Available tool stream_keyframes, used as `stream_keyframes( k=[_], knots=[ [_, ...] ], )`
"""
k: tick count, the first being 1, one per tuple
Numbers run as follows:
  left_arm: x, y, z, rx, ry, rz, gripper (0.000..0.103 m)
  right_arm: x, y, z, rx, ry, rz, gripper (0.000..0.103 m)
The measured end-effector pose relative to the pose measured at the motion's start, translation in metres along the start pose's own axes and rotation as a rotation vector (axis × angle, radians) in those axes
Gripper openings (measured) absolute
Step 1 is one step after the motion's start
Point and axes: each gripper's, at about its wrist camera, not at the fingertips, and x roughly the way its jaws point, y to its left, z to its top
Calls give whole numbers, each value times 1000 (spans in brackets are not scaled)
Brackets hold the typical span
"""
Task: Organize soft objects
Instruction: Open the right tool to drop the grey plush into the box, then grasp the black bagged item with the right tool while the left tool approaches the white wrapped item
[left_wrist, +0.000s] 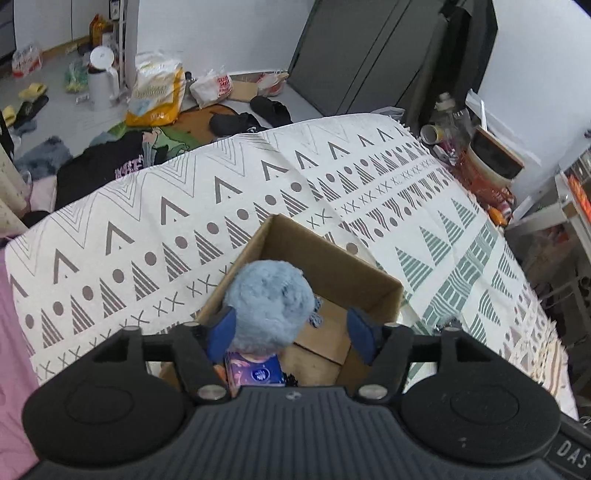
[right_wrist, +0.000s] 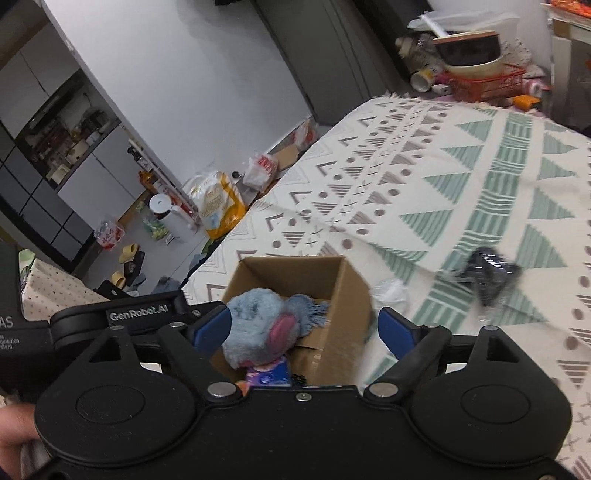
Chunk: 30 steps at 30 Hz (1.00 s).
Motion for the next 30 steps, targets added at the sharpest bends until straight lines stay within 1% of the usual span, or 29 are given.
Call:
stream_keyframes(
  k=[8, 17, 24, 27, 30],
  knots=[
    [-22, -31, -16, 35, -31, 2, 68, -33, -37, -5, 30, -27, -30, 95],
    [-36, -67, -33, 67, -56, 11, 68, -62, -76, -3, 56, -56, -42, 98],
    [-39, -89, -45, 95, -64, 29, 68, -75, -99, 0, 66, -81, -37, 98],
    [-38, -98, -48, 110, -62, 37, 68, -76, -107, 0, 56, -91, -43, 103],
    [-35, -106, -52, 127, -63, 44, 68, -74, -115, -4, 41, -109, -40, 103]
  ],
)
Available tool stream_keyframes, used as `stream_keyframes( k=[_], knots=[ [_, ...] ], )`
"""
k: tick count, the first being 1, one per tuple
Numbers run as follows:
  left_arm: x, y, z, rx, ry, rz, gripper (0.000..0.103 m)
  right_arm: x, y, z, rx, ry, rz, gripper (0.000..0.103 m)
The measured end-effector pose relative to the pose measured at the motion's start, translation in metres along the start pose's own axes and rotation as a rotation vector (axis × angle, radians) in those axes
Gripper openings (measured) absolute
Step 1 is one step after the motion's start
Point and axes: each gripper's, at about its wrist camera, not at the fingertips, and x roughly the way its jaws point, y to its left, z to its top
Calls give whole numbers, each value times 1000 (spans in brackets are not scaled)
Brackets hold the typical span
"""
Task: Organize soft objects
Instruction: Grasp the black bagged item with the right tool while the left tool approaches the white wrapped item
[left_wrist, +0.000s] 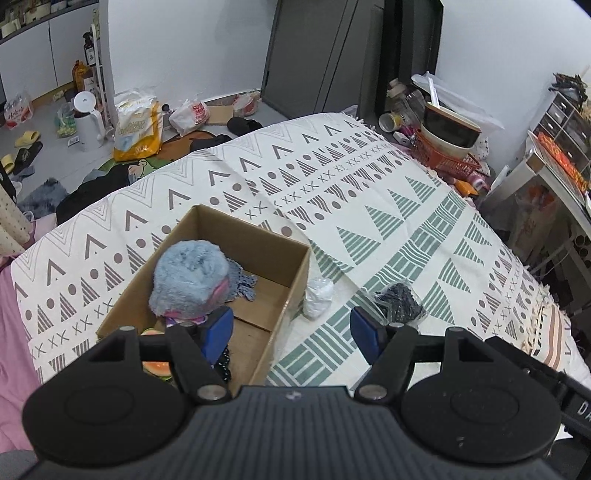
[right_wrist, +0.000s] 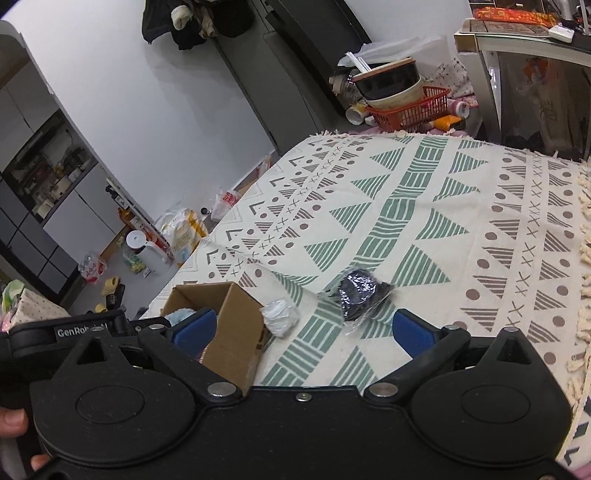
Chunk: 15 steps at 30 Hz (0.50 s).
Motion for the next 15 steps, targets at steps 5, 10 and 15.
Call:
stream_keyframes(
  k=[5, 10, 15],
  knots=[
    [11, -18, -6, 38, 15, 13, 68, 9, -28, -10, 64, 3, 14, 103],
    [19, -36, -10, 73, 22, 10, 68, 10, -48, -7, 56, -8, -9, 103],
    [28, -53, -9, 83, 21, -1, 68, 19, -71, -3, 109, 8, 24, 102]
  ],
)
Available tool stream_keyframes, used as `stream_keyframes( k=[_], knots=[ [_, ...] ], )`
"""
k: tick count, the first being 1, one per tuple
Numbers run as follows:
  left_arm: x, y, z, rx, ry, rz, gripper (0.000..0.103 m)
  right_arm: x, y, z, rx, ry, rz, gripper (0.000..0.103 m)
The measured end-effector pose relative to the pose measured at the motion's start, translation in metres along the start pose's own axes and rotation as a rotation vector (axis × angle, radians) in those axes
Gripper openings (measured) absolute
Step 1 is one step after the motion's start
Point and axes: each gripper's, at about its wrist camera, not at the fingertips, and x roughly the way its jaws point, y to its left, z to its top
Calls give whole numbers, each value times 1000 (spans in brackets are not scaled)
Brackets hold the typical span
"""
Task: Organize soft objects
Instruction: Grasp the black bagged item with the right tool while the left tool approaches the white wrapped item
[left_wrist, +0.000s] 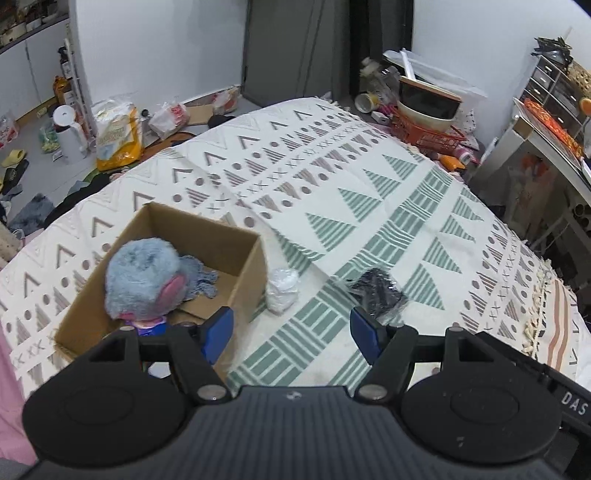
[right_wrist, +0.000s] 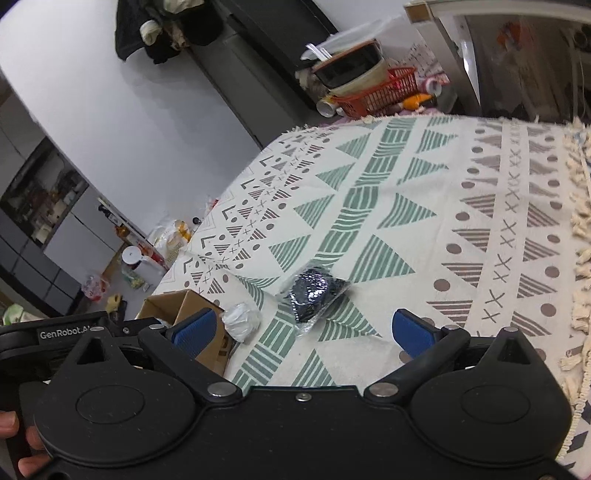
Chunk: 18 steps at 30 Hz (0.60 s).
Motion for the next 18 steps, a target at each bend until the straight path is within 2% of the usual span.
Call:
stream_keyframes(
  k=[6, 18],
  knots=[
    [16, -14, 6, 8, -13, 3, 68, 11, -18, 4, 56, 25, 17, 101],
    [67, -21, 2, -54, 0, 31, 65, 40, -30, 9, 56, 22, 54, 101]
  ],
)
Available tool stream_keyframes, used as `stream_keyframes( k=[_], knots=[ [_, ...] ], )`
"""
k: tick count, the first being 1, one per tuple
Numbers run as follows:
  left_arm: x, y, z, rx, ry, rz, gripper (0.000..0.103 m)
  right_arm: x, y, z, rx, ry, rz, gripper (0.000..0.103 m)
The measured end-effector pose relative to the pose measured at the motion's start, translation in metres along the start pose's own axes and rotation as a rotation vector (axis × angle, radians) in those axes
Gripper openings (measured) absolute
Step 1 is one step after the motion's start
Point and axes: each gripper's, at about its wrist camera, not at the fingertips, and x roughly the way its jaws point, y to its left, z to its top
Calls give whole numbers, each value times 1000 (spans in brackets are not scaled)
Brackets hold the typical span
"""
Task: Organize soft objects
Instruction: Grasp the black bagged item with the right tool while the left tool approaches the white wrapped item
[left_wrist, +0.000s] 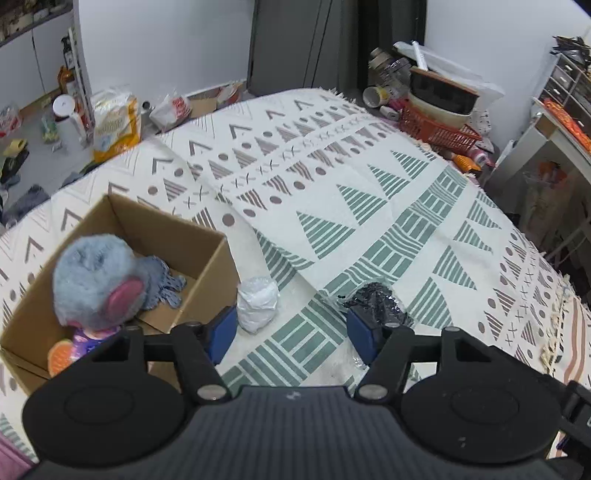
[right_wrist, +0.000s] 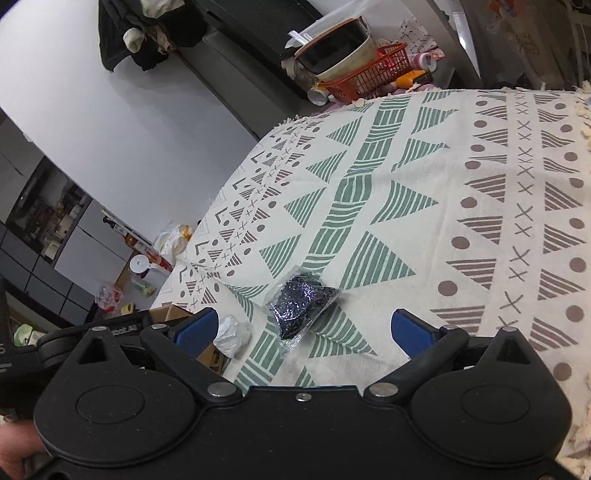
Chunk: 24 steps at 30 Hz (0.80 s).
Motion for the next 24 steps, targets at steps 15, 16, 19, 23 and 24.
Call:
stream_keyframes(
  k=[15, 16, 19, 23, 24],
  knots=[
    [61, -4, -5, 9, 1, 77, 58, 45, -15, 5, 20, 46, -6, 101],
    [64, -5, -5, 15, 1, 74, 56, 47, -16, 6, 23, 44, -4, 101],
    [71, -7, -5, 22, -6, 79, 53, 55, -17, 6, 19, 47, -3, 101],
    [81, -6, -4, 16, 7, 89, 51, 67, -13, 4, -11, 63, 6, 100],
    [84, -4, -4, 14, 10, 90, 51, 70, -12, 3, -18, 69, 7, 100]
  ],
)
